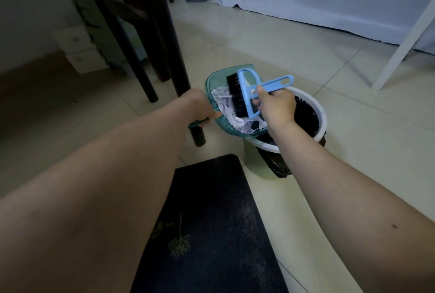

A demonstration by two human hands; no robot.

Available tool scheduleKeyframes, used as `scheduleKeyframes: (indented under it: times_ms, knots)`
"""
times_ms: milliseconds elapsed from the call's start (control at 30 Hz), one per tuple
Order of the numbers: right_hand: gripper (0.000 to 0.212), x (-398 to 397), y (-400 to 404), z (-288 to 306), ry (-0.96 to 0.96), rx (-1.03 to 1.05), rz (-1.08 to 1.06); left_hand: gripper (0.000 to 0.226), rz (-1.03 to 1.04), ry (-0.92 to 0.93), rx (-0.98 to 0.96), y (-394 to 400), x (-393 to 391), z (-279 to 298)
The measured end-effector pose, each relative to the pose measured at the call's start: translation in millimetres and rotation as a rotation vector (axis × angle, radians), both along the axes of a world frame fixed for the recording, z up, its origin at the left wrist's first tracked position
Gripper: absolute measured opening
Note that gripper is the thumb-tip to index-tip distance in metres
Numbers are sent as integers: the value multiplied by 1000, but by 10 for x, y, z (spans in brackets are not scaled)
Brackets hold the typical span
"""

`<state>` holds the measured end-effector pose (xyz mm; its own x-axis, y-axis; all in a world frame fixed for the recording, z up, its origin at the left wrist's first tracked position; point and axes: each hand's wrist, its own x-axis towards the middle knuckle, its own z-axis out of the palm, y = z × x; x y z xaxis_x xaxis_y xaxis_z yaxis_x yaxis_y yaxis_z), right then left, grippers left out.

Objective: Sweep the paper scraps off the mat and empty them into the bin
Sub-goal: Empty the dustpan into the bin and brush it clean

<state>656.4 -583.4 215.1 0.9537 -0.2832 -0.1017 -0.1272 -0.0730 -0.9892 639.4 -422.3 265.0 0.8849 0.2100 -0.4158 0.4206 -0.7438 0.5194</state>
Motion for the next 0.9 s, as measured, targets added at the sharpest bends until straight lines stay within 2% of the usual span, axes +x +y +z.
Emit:
scheduleKeyframes:
  times_ms: [100,233,333,467,600,733,900]
  knots:
    - [26,9,-43,-128,74,-241,5,23,0,-6,0,5,-7,4]
    - [33,-15,-234,-173,97,-341,-86,22,12,-10,-14,9,-18,8]
    - [33,-11,-352,-140,69,-322,-155,24,14,-5,-5,10,-23,3]
    - [30,5,-374,-37,-16,-162,-228,25,20,-7,-2,24,-23,8]
    - [24,23,-216,27,-64,24,-131,32,20,0,4,13,-17,16]
    - [23,-21,-113,-93,28,-131,15,28,11,4,17,5,-10,22]
    - [27,-19,-298,-189,85,-239,-85,28,-1,12,46,8,4,22]
